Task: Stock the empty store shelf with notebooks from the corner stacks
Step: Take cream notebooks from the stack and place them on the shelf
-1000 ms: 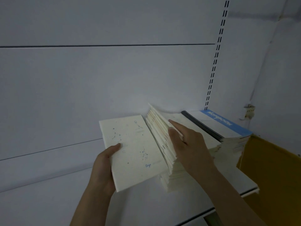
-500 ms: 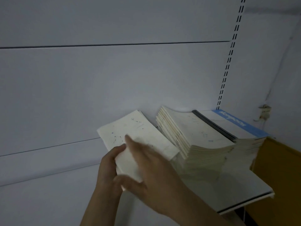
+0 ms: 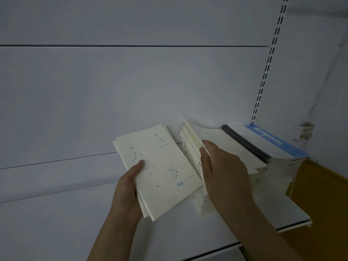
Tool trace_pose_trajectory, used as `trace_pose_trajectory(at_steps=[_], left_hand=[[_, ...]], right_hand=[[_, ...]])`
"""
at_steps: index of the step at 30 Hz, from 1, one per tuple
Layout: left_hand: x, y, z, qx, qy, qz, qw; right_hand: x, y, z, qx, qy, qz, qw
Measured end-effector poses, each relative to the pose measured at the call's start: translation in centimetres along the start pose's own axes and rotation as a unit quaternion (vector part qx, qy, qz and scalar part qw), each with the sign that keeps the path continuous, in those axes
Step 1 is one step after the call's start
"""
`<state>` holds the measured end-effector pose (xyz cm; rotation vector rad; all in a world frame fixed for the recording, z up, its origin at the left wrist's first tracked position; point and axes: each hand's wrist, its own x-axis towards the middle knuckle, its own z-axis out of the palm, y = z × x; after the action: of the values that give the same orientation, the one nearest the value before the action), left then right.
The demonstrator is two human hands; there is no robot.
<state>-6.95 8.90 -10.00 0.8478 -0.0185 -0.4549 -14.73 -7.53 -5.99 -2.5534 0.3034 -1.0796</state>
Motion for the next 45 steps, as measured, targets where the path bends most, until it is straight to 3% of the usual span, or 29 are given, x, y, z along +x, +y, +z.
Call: trace_pose_trajectory(at_steps=[2,5,8,10,12,17,19,21,23,25,30,33,36,41,45], left_hand=[[0.1,-0.2,0.1,-0.011,-0.004,-0.003,1.0],[-0.2,-0.1,0.6,-0.044,-0.018,-0.007,0.999],[-0.6,0.2,0.4,-0.075,-0.034,-0.006,0.997],[-0.9,0.3,-0.4,-0.068,-0.031,-0.008,0.997],[-1.1,0.3,-1.6,-0.04,-0.017,-0.013,0.999],[-2.3,0.9,-4.1,0.053,0.035,0.023,0.998],[-3.0,1.4,-4.6,0.09,0.049,0.038,0.994],[-3.7,2.0,-4.9,0.154,0.052,0.051,0.985],[-4.4,2.5,-5.2,0.236,0.061,0.064,0.968],[-4.8,2.5,-5.6,0.313,0.086,0.079,0.942],[-6.1,1.9,-8.3,0.536,0.123,0.164,0.819],[-7.8,1.6,-10.4,0.609,0.114,0.189,0.761],[-10.7,2.7,-12.6,0.645,0.177,0.198,0.716],[-17.0,5.8,-16.7,0.627,0.269,0.223,0.697],[-21.8,8.7,-20.8,0.621,0.277,0.22,0.7]], right_hand=[[0.0,-0.5,0.1,0.016,0.069,-0.044,0.997],[-1.3,-2.2,1.2,-0.001,0.033,-0.116,0.993],[-3.5,-4.0,3.3,-0.039,-0.104,-0.173,0.979],[-4.7,-4.5,4.2,0.002,-0.187,-0.18,0.966],[-4.4,-4.3,4.4,0.08,-0.219,-0.147,0.961],[-0.3,-3.6,4.6,0.163,-0.173,-0.04,0.971],[1.3,-4.1,5.6,0.24,-0.229,0.041,0.942],[2.7,-4.4,6.9,0.342,-0.27,0.132,0.89],[3.1,-4.5,8.4,0.419,-0.268,0.159,0.853],[2.7,-4.6,9.5,0.464,-0.234,0.152,0.841],[2.6,-6.4,11.8,0.549,-0.171,0.181,0.798],[3.0,-8.1,13.6,0.58,-0.201,0.195,0.766],[2.1,-11.2,15.4,0.598,-0.265,0.202,0.729],[-0.6,-18.3,15.8,0.604,-0.371,0.179,0.683],[-3.9,-24.6,15.6,0.609,-0.396,0.164,0.668]])
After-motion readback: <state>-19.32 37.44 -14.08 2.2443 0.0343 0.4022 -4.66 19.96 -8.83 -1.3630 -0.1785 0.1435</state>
